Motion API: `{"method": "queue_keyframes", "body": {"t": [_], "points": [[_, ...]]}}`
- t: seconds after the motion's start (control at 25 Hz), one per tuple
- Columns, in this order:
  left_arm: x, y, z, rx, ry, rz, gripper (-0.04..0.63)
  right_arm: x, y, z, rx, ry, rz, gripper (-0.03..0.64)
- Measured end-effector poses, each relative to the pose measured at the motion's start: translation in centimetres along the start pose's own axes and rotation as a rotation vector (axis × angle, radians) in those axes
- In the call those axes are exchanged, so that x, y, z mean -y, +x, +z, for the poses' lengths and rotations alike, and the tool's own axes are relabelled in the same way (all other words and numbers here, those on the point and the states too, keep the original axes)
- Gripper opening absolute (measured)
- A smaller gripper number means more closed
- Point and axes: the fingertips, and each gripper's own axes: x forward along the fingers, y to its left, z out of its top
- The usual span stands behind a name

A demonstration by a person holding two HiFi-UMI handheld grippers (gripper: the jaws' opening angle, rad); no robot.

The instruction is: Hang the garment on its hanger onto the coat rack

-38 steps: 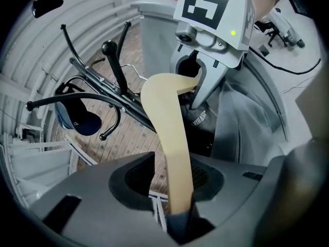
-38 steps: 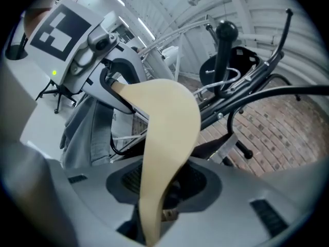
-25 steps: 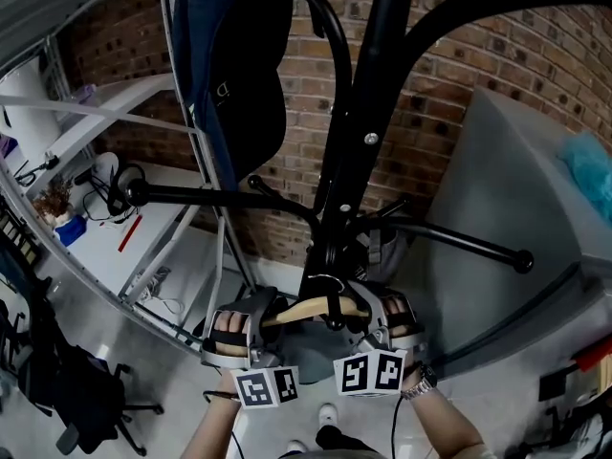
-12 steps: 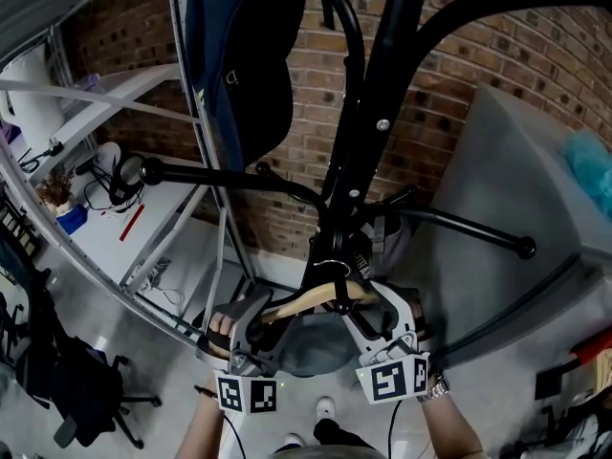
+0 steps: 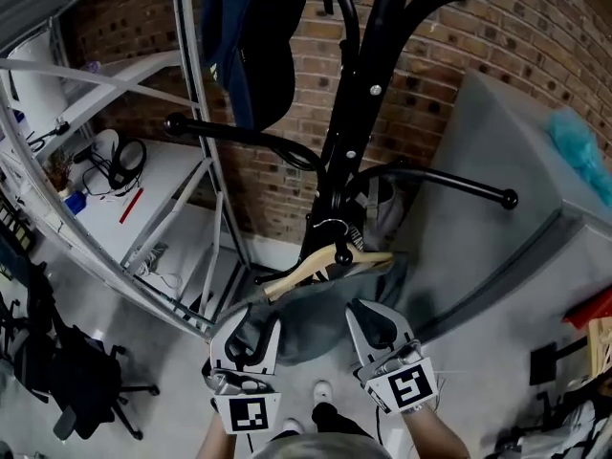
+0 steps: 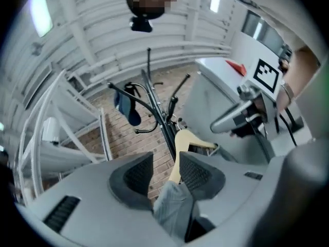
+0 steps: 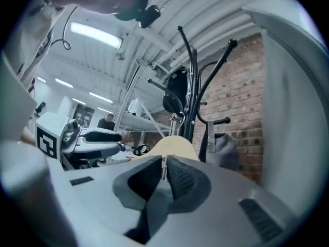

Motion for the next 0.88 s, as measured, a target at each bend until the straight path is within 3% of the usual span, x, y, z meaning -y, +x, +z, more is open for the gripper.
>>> {"method": "queue_keyframes", "body": {"t": [0.12,0.32,0.48,0.6,0.72,0.88], "points": [[-0.1,-2.7,-0.3,-0.032,-0.168,0.044,0.003,-2.7,-1.0,-1.0,-0.053,0.102,0.045,0.027],[2.1,-5.6,-0.4,-0.07,-0.308,-0.008,0.003,-5.1,-3.8,-0.6,-0.05,0.2,0.056,0.021],[3.4,-8.5,0.6,-0.071,-0.278,-0.052,0.003,-6.8,-6.4,-0.3,-0.049,0.193,0.054,0.021],[4.0,-10.1,0.8,-0.085,-0.296,-0.063,0.003,-7.1,-8.3,-0.6,-0.067,0.166,0.031,0.021],[4.1,-11.3,1.5,-0.066,-0.226,-0.082,0.003,-7.5,-10.1,-1.4,-0.084,0.185,0.014,0.021],[3.7,-12.1,2.6,-0.049,-0.228,-0.074,0.003,-8.0,-11.3,-1.6,-0.091,0.169,0.011,0.021]]}}
